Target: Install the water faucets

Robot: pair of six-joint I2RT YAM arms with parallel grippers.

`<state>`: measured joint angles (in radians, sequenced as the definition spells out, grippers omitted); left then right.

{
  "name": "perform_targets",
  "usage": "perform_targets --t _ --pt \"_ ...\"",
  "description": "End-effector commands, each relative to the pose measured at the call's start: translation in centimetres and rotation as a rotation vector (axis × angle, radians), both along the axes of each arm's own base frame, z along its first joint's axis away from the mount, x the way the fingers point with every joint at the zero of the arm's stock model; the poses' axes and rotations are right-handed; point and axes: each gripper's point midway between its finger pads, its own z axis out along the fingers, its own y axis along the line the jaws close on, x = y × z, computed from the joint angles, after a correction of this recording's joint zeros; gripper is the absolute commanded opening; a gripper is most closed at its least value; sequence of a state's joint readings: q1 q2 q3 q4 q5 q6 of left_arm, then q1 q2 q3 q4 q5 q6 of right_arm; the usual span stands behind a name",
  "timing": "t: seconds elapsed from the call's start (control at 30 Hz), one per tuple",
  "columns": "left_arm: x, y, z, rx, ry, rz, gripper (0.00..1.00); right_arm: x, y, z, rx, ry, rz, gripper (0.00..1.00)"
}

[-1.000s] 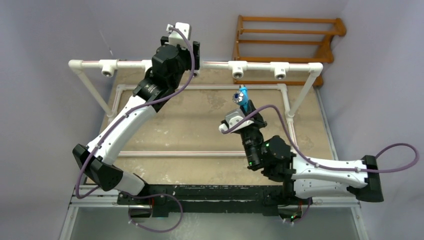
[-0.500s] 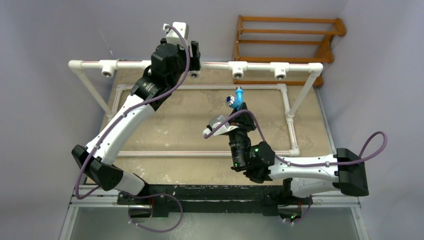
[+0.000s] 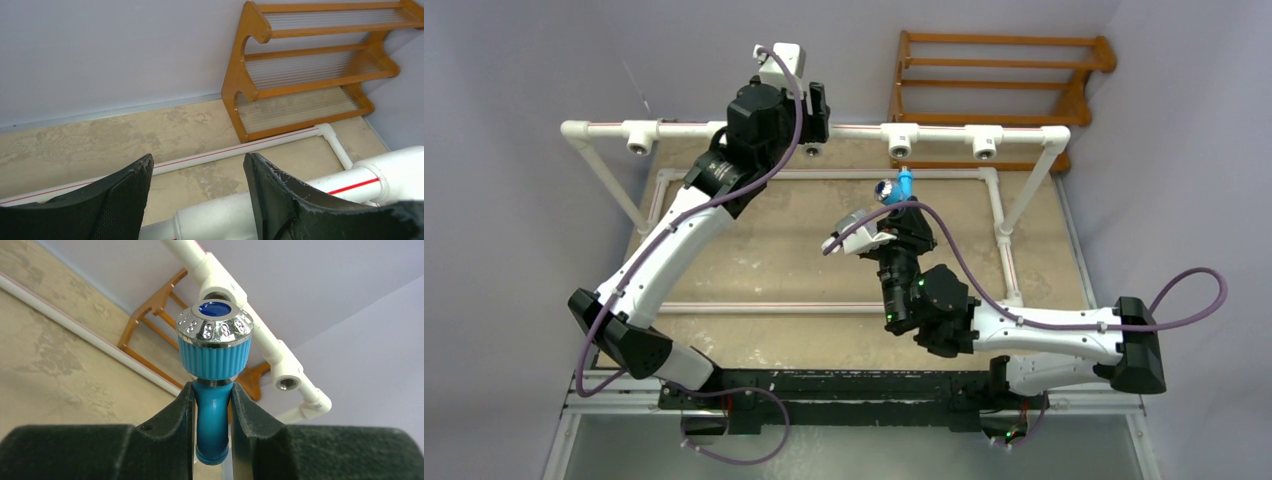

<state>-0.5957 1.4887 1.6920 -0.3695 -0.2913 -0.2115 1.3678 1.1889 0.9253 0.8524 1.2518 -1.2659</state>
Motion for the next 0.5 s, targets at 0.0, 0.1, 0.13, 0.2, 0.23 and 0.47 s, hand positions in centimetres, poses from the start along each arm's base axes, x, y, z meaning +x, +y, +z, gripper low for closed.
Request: perform_targets --t 0.0,0.1,0.13,0.2,0.23,0.47 --pt "-2.47 -0.67 -8.61 0.13 0.291 -0.083 0.65 -0.13 -0.52 -0.32 0.0 0.041 -0.038 0.0" --pt "-2.72 -0.65 -8.93 0.131 0.303 -0.088 0.65 -0.1 -0.25 -0.7 -0.016 0.034 -0.016 0.0" --pt "-2.75 -0.6 -9.03 0.132 0.308 -0.087 0.65 -0.13 -0.26 -0.6 -0.011 0.027 -0.008 0.0" --pt "-2.86 -0.64 -9.2 0.131 0.313 -0.091 0.65 -0.18 -0.5 -0.33 -0.007 0.009 -0.006 0.0" --pt "-2.92 -0.68 -9.32 0.131 0.316 -0.093 0.65 -0.2 -0.57 -0.29 -0.014 -0.003 -0.003 0.0" --pt "-3.21 -0.74 -9.37 0.124 0.317 -0.105 0.65 -0.53 -0.33 0.01 -0.061 -0.086 0.026 0.0"
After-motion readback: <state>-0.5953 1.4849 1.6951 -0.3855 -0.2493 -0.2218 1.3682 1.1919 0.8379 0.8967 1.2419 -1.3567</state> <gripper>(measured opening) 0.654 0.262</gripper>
